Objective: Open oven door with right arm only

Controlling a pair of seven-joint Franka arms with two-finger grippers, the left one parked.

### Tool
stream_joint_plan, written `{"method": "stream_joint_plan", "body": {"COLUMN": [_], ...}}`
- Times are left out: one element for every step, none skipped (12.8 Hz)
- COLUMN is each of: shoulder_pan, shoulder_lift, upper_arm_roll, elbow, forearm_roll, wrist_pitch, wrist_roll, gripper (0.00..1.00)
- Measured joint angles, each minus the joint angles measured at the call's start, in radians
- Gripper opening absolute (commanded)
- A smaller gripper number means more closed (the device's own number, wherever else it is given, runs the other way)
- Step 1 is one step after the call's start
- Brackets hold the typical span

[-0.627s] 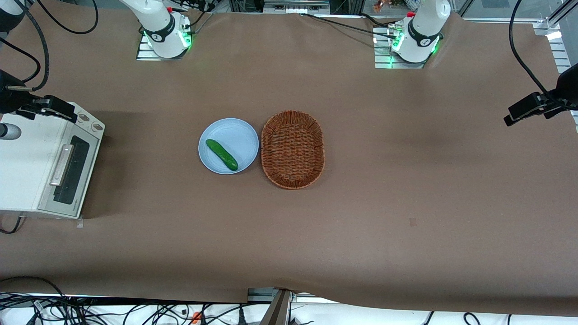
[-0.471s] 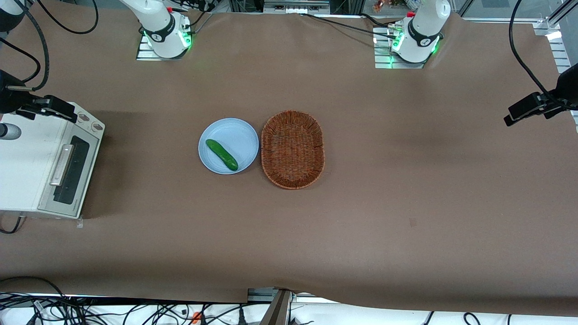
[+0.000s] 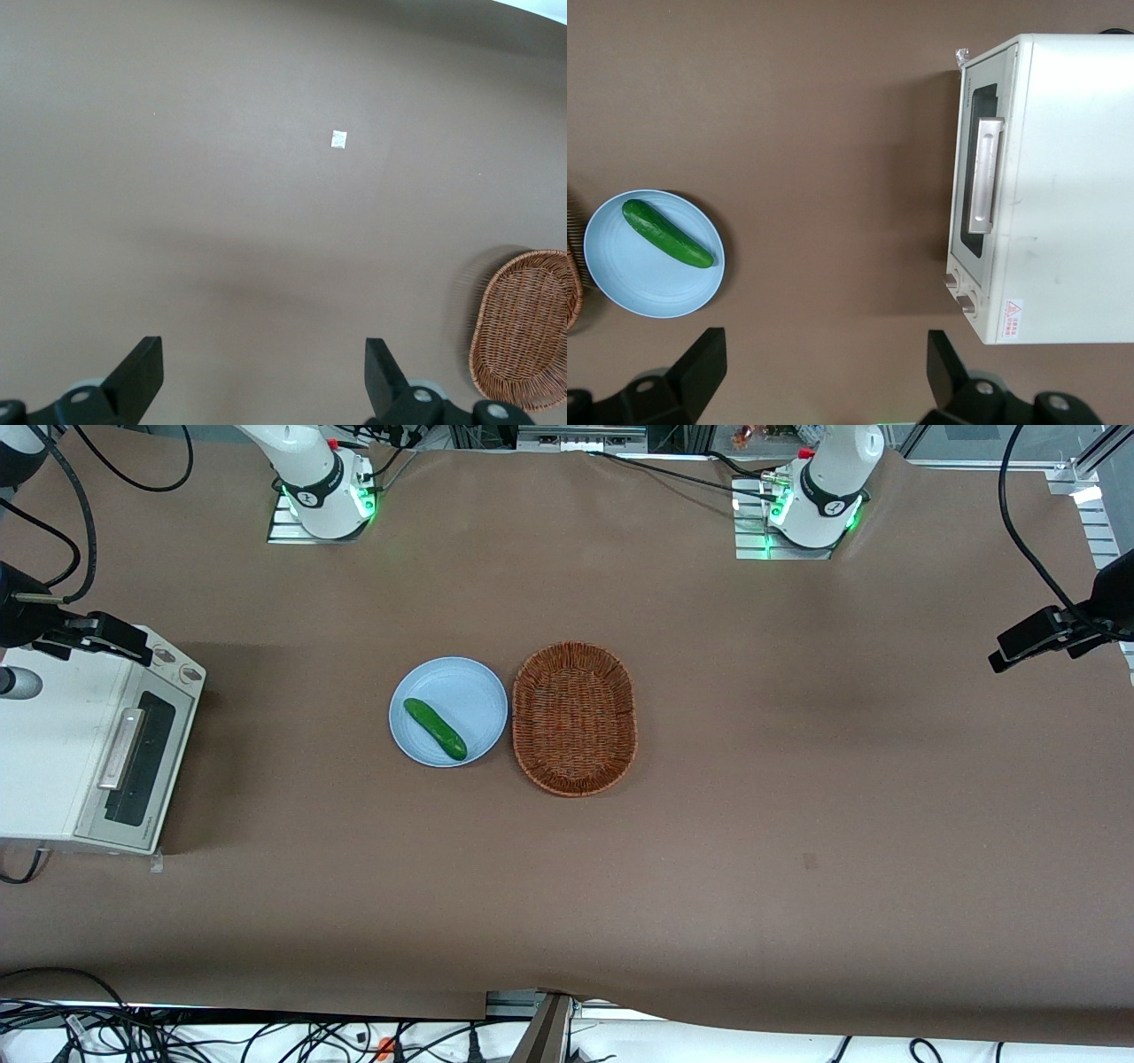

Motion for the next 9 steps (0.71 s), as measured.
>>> {"method": "stream_joint_plan", "body": {"shoulder_pan": [0.000,0.000,0.000,0.000,0.000,0.000,0.000,0.000,0.000], "shoulder_lift": [0.000,0.000,0.000,0.000,0.000,0.000,0.000,0.000,0.000], "upper_arm_roll": [0.000,0.000,0.001,0.001,0.002,0.002,0.002,0.002,0.002], "elbow": [0.000,0.000,0.000,0.000,0.000,0.000,0.000,0.000,-0.001], "forearm_roll": [0.000,0.000,0.001,0.001,0.001,0.001,0.001,0.001,0.001], "wrist_pitch": [0.000,0.000,-0.001,-0.004,-0.012,-0.018,-0.021,-0.022,-0.023], "wrist_roll": [0.000,-0.001,-0.002,-0.003,-0.003,-0.003,-0.003,-0.003,-0.004], "gripper": [1.00,1.00,1.00,1.00,1.00,1.00,1.00,1.00,1.00]}}
